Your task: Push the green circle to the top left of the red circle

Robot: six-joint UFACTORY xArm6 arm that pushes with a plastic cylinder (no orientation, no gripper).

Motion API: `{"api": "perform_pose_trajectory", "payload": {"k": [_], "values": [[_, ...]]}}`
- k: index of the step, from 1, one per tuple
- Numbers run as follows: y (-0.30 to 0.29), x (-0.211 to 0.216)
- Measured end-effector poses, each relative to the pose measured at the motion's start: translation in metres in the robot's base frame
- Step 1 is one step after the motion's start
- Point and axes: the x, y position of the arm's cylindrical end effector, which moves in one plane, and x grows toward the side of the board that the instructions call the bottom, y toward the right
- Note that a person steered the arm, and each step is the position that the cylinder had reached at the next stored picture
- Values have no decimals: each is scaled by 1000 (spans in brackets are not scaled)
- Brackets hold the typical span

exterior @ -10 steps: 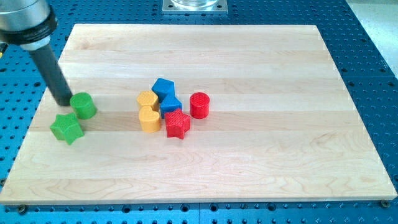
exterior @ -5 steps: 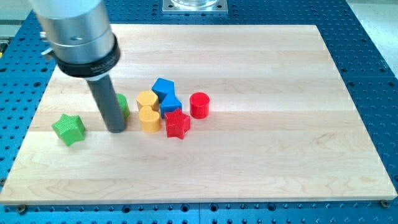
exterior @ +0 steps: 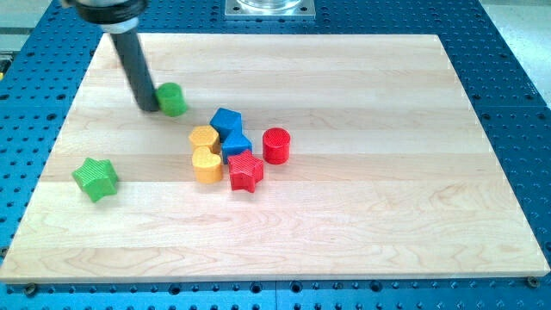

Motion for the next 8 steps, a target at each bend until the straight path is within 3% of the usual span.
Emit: {"api": "perform_pose_trajectory", "payload": {"k": [1,3,5,8], "values": [[86,0],[133,-25],[148,15],[166,30]]}}
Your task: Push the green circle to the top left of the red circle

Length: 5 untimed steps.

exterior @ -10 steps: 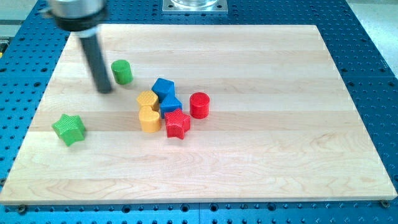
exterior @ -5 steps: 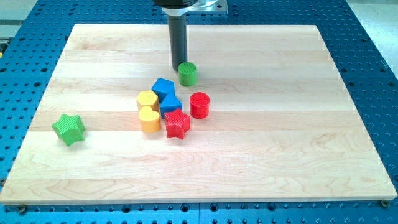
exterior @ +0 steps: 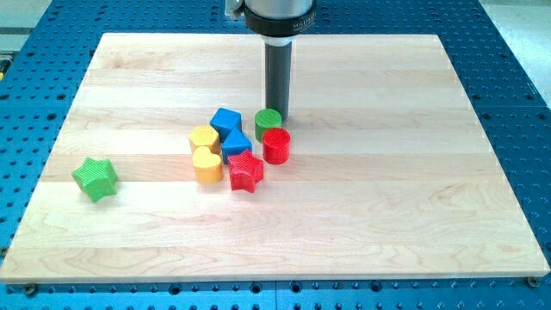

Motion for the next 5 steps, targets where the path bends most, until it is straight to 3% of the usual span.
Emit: {"api": "perform_pose_trajectory", "payload": {"k": [3,4,5], "values": [[-3,7],[51,28],[112,98]]}}
